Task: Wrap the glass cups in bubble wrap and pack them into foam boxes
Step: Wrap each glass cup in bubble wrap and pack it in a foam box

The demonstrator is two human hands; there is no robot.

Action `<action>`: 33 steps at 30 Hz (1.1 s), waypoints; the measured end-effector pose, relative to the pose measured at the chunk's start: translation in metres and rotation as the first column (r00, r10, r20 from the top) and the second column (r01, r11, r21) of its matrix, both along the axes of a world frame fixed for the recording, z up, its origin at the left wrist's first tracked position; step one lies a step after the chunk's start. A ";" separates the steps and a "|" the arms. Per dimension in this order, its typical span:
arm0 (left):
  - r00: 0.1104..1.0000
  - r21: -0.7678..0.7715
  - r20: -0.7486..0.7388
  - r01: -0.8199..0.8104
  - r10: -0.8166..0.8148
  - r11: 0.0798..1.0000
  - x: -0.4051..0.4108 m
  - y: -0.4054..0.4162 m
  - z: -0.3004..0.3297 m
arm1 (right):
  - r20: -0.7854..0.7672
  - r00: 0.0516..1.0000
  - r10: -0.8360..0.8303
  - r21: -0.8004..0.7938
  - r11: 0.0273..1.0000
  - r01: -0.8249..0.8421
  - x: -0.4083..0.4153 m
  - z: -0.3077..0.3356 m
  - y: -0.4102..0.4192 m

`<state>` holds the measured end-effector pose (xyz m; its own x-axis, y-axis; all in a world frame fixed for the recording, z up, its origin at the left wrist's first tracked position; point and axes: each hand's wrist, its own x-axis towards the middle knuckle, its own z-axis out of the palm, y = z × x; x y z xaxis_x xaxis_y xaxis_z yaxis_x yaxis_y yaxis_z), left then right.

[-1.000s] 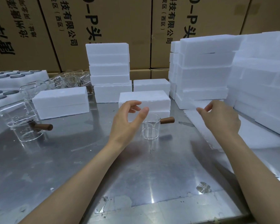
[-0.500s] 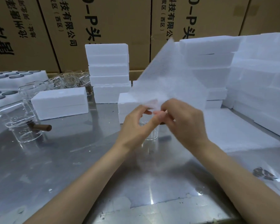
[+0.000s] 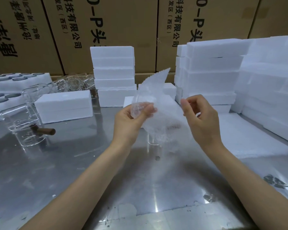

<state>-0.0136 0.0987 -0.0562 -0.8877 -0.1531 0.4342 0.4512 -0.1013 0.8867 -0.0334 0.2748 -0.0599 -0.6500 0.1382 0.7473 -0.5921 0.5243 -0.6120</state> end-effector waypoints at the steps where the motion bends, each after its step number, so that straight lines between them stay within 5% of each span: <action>1: 1.000 0.000 -0.001 0.018 -0.018 1.000 0.001 0.000 0.000 | 0.030 0.999 0.021 -0.047 0.999 -0.020 0.001 0.000 0.000; 5: 0.989 0.081 0.058 0.133 -0.138 0.988 0.001 -0.001 0.004 | 0.256 0.955 0.146 -0.278 0.958 -0.072 -0.002 0.003 0.002; 10: 0.962 0.384 0.020 0.245 -0.273 0.890 -0.009 -0.017 0.016 | 0.541 0.813 0.215 -0.424 0.904 0.043 -0.003 0.013 0.015; 15: 0.974 0.495 0.013 0.191 -0.227 0.848 -0.018 -0.036 0.019 | 0.721 0.436 0.539 -0.477 0.842 -0.252 0.003 0.015 0.015; 18: 0.973 0.469 0.043 0.179 -0.225 0.865 -0.022 -0.040 0.012 | 0.603 0.303 0.738 -0.637 0.674 -0.374 0.004 0.015 0.010; 21: 0.970 0.395 0.107 0.158 -0.216 0.905 -0.023 -0.040 0.008 | 0.443 0.400 0.802 -0.685 0.591 -0.426 0.002 0.013 0.008; 24: 0.982 0.211 0.164 0.056 -0.091 0.976 -0.025 -0.039 0.004 | 0.399 0.616 0.679 -0.569 0.710 -0.414 0.001 0.009 0.010; 26: 0.979 0.019 0.132 -0.162 0.158 0.987 -0.027 -0.037 0.001 | 0.329 0.793 0.512 -0.496 0.808 -0.316 0.003 0.010 0.008; 29: 0.901 -0.196 -0.075 -0.433 0.427 0.880 -0.024 -0.033 -0.004 | 0.052 0.972 0.227 -0.455 0.872 -0.180 0.008 0.012 0.004; 33: 0.807 -0.314 -0.433 -0.553 0.402 0.772 -0.016 -0.025 -0.003 | -0.266 0.964 -0.005 -0.170 0.985 -0.042 0.012 0.007 -0.004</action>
